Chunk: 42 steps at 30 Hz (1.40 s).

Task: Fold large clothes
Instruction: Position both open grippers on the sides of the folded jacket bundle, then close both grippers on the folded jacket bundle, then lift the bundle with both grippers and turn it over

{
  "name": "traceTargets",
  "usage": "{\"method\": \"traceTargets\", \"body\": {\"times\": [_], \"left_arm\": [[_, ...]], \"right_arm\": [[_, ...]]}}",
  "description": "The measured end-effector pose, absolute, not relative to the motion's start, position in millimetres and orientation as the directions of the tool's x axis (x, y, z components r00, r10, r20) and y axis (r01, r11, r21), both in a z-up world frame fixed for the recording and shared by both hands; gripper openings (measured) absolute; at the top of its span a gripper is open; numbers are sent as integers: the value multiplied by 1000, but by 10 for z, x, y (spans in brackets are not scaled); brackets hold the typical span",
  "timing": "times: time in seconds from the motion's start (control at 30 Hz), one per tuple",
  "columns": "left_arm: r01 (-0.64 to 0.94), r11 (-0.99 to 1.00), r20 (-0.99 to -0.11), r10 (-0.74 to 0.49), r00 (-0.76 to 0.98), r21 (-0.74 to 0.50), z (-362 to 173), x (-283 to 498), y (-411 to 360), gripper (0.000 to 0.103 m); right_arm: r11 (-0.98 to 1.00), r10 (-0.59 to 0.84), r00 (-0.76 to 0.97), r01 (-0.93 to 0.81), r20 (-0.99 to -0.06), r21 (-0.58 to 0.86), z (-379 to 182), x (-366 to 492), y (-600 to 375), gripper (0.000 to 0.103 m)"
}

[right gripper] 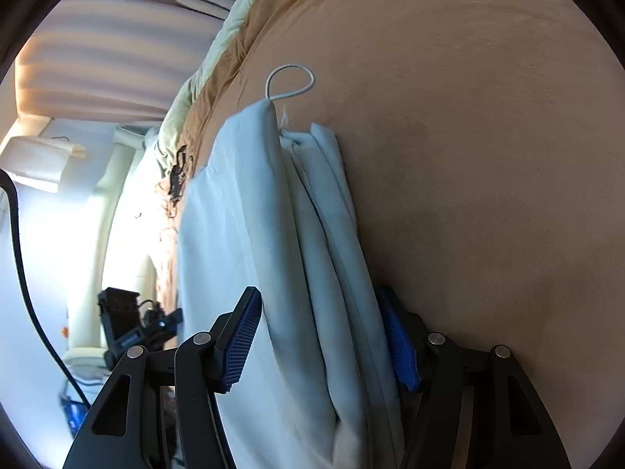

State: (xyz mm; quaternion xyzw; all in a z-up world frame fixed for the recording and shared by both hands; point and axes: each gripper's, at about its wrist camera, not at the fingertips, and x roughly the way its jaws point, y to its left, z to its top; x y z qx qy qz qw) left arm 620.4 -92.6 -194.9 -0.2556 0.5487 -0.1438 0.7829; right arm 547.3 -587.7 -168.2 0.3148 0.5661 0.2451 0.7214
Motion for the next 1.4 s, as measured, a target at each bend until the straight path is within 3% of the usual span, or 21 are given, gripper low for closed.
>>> {"method": "traceTargets", "body": {"times": [0.27, 0.33, 0.43, 0.67, 1.1, 1.4], "left_arm": [[-84, 831, -793, -486, 368, -549, -2021, 6434, -919, 50], [-93, 831, -794, -483, 370, -549, -2020, 6469, -920, 50], [-89, 842, -800, -466, 379, -532, -1948, 6469, -977, 42], [-56, 856, -790, -447, 420, -514, -1667, 6298, -994, 21], [70, 800, -670, -543, 506, -596, -889, 5820, -1188, 16], [171, 731, -570, -636, 520, -660, -480, 5533, -1753, 16]], "right_arm": [[701, 701, 199, -10, -685, 713, -1697, 5736, -5619, 57], [728, 674, 208, -21, -709, 685, -1665, 5715, -5559, 32], [740, 661, 230, -45, -714, 671, -1583, 5650, -5509, 15], [753, 647, 299, -107, -701, 649, -1131, 5391, -5483, 11], [774, 624, 430, -224, -652, 592, -45, 4855, -5512, 10], [833, 540, 552, -241, -636, 498, 779, 4474, -5973, 10]]}}
